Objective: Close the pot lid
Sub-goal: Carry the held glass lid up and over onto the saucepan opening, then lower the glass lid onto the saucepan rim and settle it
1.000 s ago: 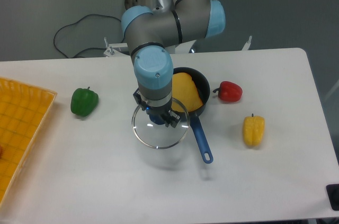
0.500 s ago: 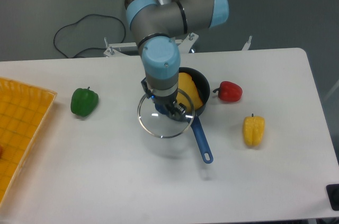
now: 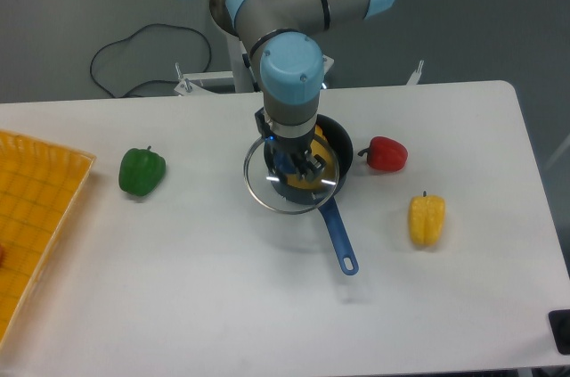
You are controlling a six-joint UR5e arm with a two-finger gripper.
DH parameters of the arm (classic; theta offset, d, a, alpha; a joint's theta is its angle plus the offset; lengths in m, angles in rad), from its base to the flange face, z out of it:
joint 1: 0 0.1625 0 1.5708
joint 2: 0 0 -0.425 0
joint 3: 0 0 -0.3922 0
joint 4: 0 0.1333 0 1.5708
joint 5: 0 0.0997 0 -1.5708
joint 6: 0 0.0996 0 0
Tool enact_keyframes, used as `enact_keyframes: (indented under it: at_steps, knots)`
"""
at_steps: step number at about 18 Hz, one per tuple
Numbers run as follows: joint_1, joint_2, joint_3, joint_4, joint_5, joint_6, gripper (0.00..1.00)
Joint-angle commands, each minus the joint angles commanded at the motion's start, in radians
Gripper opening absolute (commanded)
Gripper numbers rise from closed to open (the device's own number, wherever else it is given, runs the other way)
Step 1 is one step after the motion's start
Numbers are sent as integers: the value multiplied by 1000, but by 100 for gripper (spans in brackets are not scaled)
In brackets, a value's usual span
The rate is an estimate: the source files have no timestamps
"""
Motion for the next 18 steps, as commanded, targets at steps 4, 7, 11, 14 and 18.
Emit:
enact_keyframes:
  at_steps: [4,7,11,14,18]
  knots:
    - [26,32,-46,8,-2,58,51]
    - [29,48,-91,41,0,80,51]
    - [31,60,-123,75,2,82,51]
    - [34,63,-137,80,3,95,51]
    - [52,69,-137,80,2,137,51]
